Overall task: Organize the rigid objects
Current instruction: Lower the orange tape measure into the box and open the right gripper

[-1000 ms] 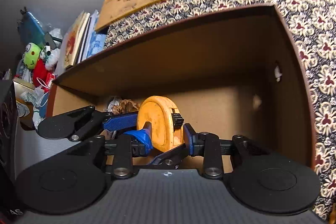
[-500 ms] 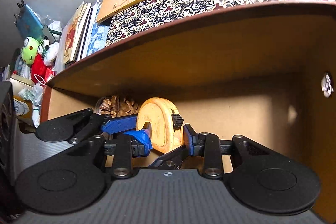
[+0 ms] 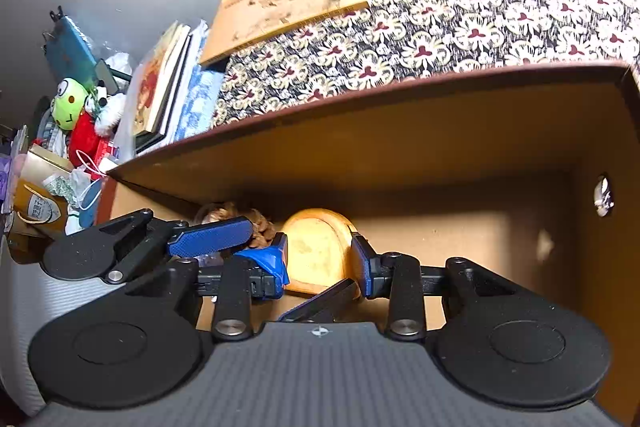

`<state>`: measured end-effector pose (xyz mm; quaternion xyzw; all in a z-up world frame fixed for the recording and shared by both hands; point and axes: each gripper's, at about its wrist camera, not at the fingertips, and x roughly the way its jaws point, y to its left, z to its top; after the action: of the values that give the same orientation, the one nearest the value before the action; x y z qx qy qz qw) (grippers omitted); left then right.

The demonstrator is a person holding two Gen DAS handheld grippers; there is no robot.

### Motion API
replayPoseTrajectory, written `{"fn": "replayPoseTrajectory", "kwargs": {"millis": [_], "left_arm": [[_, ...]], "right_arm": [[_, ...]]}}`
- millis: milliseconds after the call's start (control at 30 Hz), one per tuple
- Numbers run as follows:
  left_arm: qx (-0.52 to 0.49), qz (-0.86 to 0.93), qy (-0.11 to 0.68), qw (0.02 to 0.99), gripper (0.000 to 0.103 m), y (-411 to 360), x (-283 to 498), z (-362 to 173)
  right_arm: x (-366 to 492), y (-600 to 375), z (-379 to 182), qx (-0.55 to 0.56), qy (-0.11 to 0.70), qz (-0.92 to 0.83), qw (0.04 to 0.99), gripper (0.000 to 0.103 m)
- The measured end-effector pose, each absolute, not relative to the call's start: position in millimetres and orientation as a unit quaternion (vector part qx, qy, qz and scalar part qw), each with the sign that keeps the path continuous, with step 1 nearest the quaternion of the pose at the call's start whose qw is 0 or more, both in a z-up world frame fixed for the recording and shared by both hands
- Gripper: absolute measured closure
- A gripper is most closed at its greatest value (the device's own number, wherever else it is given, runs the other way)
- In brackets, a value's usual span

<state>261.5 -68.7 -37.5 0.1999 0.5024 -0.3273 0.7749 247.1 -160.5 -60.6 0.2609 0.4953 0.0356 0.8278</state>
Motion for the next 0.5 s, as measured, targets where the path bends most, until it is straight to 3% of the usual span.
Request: {"fn": "replayPoseTrajectory", "kwargs": {"millis": [500], "left_arm": [[0.214, -0.285, 0.444, 0.822, 0.028, -69, 232, 16]], "right_arm": [[220, -162, -16, 0.248, 0.439, 0.055, 0.862, 0.084]]}}
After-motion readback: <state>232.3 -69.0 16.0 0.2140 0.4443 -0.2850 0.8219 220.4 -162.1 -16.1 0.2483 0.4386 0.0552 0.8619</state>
